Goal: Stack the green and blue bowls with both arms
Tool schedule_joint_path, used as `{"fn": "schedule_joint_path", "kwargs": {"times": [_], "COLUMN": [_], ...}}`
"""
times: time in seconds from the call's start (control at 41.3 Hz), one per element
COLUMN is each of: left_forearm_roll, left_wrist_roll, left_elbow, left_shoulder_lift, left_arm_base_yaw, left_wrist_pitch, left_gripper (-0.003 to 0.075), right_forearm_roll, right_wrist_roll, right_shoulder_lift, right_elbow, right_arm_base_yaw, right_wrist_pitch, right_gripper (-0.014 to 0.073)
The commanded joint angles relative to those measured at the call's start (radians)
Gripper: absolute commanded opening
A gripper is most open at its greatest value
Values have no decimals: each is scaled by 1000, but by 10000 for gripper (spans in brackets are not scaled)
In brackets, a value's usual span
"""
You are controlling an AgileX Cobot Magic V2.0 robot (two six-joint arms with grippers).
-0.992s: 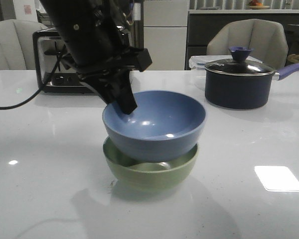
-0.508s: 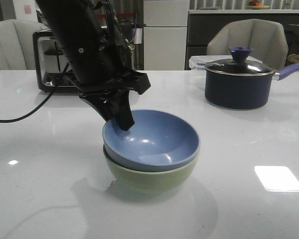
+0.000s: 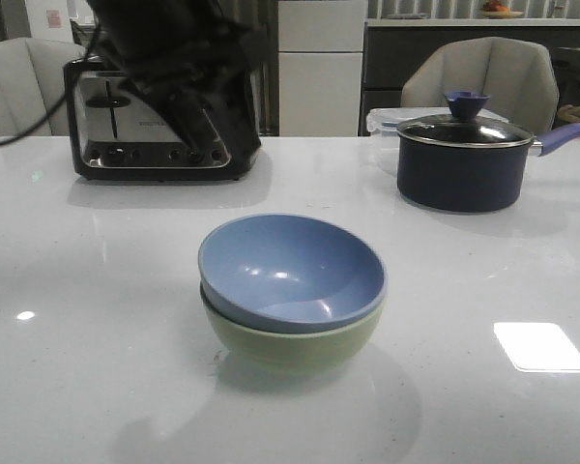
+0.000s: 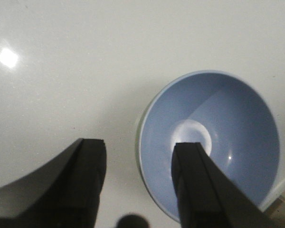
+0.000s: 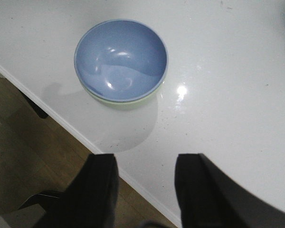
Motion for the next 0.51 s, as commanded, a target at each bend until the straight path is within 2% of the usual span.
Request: {"fn": "schedule_joint_path", "kwargs": {"times": [0.0, 0.484], "left_forearm_roll": [-5, 30], "left_wrist_roll": [-1, -1], "left_elbow": [17, 462], "left_shoulder_lift": [-144, -726], "left_arm_base_yaw": [-12, -12], "left_wrist_pitch": [-16, -17], "left_gripper": [398, 398], "right_forearm_roll": [3, 3], "right_wrist_roll": [-12, -12], "right_shoulder_lift": [-1, -1], "right_elbow": [-27, -27], "right_arm_base_yaw": [-1, -1], "right_wrist_pitch": [-62, -63], "right_gripper": [400, 400]}}
